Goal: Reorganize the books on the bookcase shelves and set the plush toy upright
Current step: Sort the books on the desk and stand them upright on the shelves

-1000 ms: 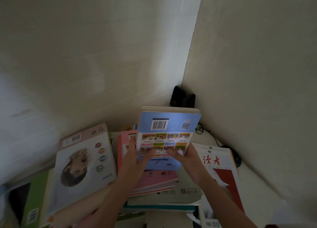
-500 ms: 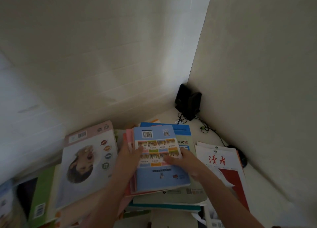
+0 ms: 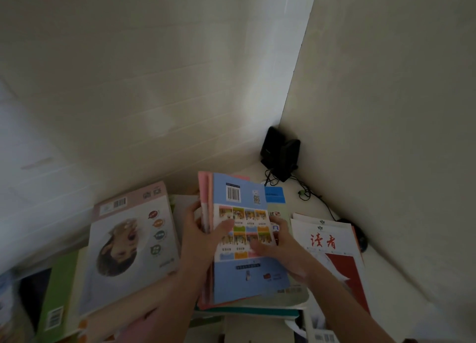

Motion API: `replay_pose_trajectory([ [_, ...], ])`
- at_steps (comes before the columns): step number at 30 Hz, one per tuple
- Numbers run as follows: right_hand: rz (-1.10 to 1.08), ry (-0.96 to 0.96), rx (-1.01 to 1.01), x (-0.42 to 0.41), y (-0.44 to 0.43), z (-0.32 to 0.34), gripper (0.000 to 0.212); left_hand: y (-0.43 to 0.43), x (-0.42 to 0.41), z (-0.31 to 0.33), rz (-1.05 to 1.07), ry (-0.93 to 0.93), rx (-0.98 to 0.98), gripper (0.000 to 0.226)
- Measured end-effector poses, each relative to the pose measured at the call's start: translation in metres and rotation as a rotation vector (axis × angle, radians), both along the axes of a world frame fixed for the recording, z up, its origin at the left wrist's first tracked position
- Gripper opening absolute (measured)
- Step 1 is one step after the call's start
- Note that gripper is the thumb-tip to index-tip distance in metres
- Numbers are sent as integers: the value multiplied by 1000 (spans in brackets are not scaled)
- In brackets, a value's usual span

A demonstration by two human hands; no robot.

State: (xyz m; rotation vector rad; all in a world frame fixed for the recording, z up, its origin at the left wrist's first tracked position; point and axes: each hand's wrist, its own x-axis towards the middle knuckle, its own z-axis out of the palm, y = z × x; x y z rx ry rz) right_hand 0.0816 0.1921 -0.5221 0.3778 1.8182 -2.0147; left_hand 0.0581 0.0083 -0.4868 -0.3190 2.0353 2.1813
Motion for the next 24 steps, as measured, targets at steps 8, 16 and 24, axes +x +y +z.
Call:
replay_pose_trajectory([
  [8, 30, 295, -86, -15, 12, 54, 66, -8, 3, 47, -192, 290, 215, 57],
  [16, -83, 393, 20, 10, -2, 37, 81, -7, 0, 29, -217, 310, -39, 71],
  [24, -91, 413, 128, 22, -4, 61, 36, -12, 15, 30, -180, 475, -40, 82],
])
